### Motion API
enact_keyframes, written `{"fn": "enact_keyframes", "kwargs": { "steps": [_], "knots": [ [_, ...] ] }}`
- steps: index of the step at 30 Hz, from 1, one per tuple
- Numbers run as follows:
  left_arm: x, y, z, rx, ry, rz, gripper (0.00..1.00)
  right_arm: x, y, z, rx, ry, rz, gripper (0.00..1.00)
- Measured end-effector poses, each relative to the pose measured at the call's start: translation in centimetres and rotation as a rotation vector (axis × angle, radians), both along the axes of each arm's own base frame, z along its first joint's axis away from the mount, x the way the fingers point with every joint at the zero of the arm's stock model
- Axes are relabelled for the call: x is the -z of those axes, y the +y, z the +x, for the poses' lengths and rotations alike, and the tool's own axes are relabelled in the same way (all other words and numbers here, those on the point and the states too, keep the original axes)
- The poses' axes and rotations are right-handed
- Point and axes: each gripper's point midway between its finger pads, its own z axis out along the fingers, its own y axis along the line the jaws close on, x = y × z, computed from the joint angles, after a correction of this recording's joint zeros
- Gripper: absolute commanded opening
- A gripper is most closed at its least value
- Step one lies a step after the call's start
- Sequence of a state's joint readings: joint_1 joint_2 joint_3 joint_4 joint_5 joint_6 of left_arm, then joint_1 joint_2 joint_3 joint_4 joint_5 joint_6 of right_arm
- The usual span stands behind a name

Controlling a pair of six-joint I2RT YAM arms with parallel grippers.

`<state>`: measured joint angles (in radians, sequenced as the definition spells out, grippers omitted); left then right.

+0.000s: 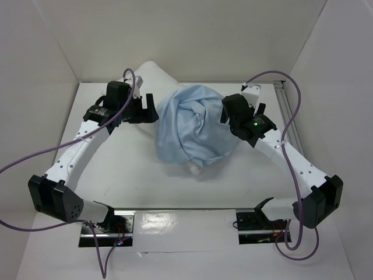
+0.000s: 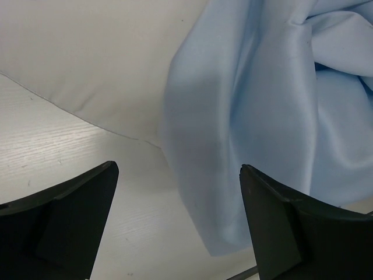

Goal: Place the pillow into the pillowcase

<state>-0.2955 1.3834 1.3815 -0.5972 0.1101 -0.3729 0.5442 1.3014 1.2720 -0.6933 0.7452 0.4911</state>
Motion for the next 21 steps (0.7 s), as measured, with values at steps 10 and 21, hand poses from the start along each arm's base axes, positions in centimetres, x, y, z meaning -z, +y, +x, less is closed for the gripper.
{"fn": "enact_keyframes", "kwargs": {
  "steps": [10, 21],
  "knots": [
    [-1.8, -0.6, -1.9, 0.017, -0.042, -0.142, 1.00, -2.1, -0.3, -1.8, -0.057, -0.029, 0.040, 1.00],
    [3.9, -7.7, -2.1, 0.175, 0.130, -0.081, 0.95, -2.6, 2.7, -3.1, -0.295, 0.010, 0.109, 1.00]
  ]
}}
